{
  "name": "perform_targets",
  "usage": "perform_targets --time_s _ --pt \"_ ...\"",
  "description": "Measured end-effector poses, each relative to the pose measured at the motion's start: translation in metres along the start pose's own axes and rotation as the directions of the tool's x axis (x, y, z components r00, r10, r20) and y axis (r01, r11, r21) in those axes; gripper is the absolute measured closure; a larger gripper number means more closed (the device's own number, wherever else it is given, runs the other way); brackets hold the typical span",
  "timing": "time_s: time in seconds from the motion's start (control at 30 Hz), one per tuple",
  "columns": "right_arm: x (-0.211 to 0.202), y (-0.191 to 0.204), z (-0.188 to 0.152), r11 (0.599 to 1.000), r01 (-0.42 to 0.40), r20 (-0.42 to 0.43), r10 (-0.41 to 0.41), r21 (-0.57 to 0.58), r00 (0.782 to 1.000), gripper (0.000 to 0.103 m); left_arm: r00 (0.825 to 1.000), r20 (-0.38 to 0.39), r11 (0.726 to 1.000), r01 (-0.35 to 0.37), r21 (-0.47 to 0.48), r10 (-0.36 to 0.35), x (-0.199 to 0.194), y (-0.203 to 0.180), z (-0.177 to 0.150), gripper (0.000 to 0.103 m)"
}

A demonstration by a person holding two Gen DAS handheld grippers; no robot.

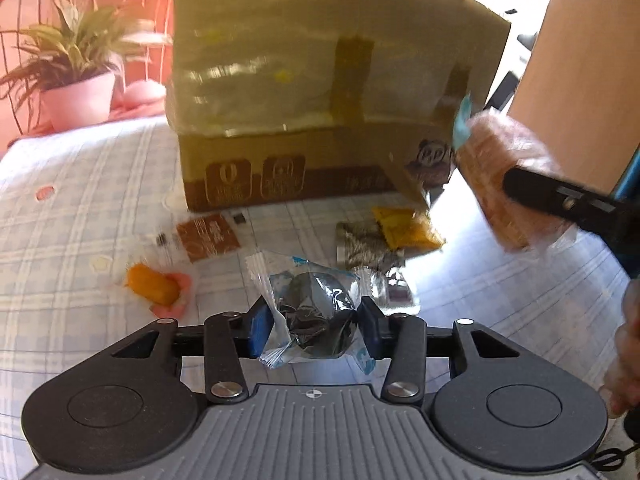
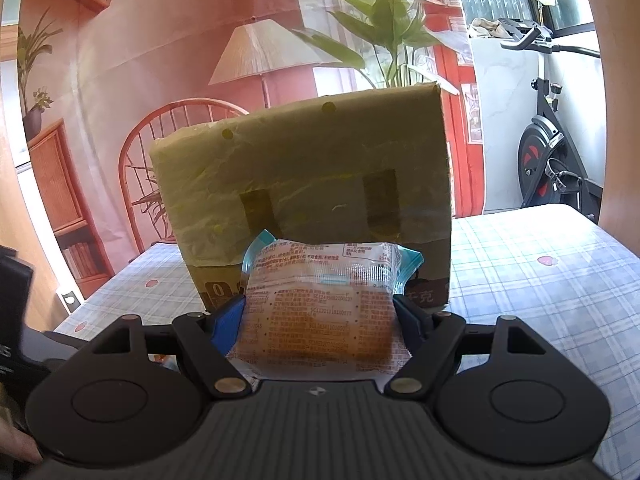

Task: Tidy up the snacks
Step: 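Carry both packets into the box and open both tools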

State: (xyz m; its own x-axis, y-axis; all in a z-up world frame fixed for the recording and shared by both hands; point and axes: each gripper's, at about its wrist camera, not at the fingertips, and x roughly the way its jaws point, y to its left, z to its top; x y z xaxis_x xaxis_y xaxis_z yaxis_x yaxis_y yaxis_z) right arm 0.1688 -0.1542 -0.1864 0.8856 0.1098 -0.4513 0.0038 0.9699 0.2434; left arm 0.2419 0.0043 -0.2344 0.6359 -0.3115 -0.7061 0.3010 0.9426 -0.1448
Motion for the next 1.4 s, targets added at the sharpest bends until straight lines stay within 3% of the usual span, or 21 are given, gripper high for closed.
perform_targets --time_s 0.23,0.43,0.63,0.7,0.93,1.23,1.3,1.4 --pt "-0.008 0.001 0.015 1.0 -0.005 0.049 0.006 -0.019 0.999 0.025 0.991 0.131 1.0 0.009 -0.015 -0.007 -0.049 0.007 0.034 0.055" --pt "-0.016 0.0 0.063 0.998 -0.028 0.151 0.036 -0.058 0.988 0.025 0.95 0.311 0.999 0.001 0.033 -0.011 -0.1 0.009 0.092 0.055" --pt "-0.005 -0.004 0.125 0.994 -0.036 0.235 0.059 -0.099 0.97 0.025 0.923 0.384 0.999 -0.008 0.04 -0.008 -0.109 0.009 0.149 0.055" --pt "0.007 -0.008 0.143 0.994 -0.037 0.241 0.061 -0.106 0.969 0.025 0.923 0.385 0.999 -0.021 0.046 0.002 -0.101 0.007 0.168 0.054" --pt "0.079 -0.029 0.2 0.998 -0.028 0.186 0.039 -0.063 0.982 0.025 0.95 0.304 0.998 -0.069 -0.009 0.068 -0.047 0.02 0.22 0.054" --pt "0.144 -0.048 0.22 1.0 -0.026 0.075 0.027 -0.013 0.997 0.024 0.962 0.243 0.991 -0.134 0.006 0.128 -0.013 0.037 0.241 0.052" --pt "0.152 -0.049 0.219 1.0 -0.009 0.052 0.009 -0.005 0.999 0.021 0.963 0.24 0.991 -0.136 0.02 0.127 -0.008 0.036 0.245 0.04" --pt "0.155 -0.055 0.217 0.999 -0.014 0.045 0.012 0.037 0.999 0.017 0.956 0.255 0.986 -0.158 0.044 0.142 -0.009 0.033 0.248 0.033"
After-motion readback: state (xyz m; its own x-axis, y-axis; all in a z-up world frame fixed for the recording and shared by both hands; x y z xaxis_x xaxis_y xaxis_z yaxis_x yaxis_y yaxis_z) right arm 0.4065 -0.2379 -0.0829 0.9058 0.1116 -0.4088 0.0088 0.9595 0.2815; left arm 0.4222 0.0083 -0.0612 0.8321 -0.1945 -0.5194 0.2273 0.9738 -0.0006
